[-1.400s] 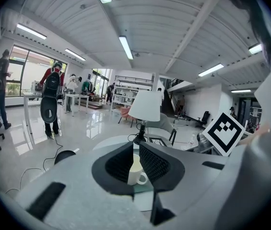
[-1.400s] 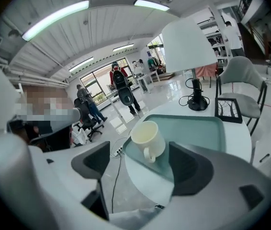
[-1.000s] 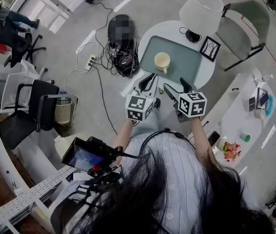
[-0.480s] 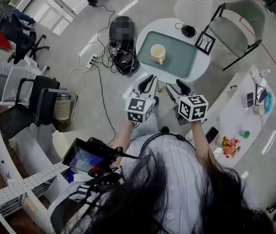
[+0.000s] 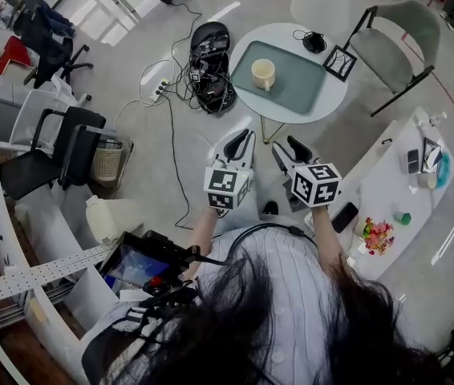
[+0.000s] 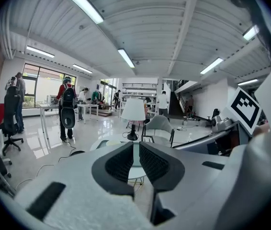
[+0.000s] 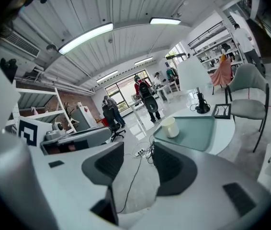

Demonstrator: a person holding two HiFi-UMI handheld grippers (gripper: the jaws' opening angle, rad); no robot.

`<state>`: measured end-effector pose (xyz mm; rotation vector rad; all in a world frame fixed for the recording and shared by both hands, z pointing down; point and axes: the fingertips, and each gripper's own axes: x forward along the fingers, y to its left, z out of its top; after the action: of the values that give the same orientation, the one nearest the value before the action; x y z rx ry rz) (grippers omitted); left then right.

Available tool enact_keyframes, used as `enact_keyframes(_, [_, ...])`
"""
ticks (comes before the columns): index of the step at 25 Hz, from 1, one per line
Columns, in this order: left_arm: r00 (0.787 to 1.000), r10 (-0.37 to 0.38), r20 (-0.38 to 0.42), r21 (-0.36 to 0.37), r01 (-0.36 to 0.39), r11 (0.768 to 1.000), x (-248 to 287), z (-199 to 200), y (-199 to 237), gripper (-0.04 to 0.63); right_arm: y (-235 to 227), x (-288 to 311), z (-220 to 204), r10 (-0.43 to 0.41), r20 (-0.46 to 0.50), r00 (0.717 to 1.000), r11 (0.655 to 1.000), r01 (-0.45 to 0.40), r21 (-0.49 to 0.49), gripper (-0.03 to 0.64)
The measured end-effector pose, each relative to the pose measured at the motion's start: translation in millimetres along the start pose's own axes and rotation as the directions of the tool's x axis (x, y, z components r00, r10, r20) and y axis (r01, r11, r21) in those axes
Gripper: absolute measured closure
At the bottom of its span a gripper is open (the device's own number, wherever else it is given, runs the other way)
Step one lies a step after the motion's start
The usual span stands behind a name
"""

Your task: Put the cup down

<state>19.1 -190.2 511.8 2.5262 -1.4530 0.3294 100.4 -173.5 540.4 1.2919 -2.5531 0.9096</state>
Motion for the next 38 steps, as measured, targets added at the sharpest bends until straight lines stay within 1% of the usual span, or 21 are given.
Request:
enact_keyframes(3, [1.000,0.020,-0.002,0.013,-0.020,1.000,-12.5,0.4,-0.6,0.546,5.5,-5.1,-3.4,0.005,0.006,1.000,1.000,-0.005,-0.011,0.411])
enact_keyframes(6, [1.000,0.023,-0.013,0.026,-0.023,0.999,-22.1,-1.2,-3.0,0.546,7.8,-9.6,-6.4,0.001,0.017,1.000,1.000,0.000,-0.014,0.421])
enact_keyframes(12, [0.999,0.029,-0.022,0.061,-0.027,0.998,-34.2,1.0,-6.6,0.546,12.2,-16.0,-7.9,-0.004,0.052,0.999,1.000,0.003,0.030,0.457])
enact_keyframes(17, [0.999,0.021,-0.032,0.067,-0.019,0.998,-57.8,-2.1,-3.2,0.546,27.2,-14.2,-17.3,-0.009,0.063,0.998,0.998,0.005,0.057,0.478])
enact_keyframes(25, [0.999,0.005,-0.041,0.068,-0.002,0.998,-109.1,-20.0,11.3,0.546,80.0,-12.3,-36.9,-0.012,0.070,0.997,0.999,0.009,0.044,0.486])
enact_keyframes(32, [0.998,-0.053,-0.046,0.022,0.054,0.998,-160.4,-45.2,23.6,0.546,134.1,-17.7,-72.2,-0.053,0.060,0.997,0.998,0.052,0.019,0.524])
enact_keyframes(38, [0.993,-0.110,-0.049,0.009,0.110,0.994,-199.4,-62.9,24.5,0.546,171.3,-32.0,-97.5,-0.091,0.070,0.993,0.995,0.089,0.034,0.540])
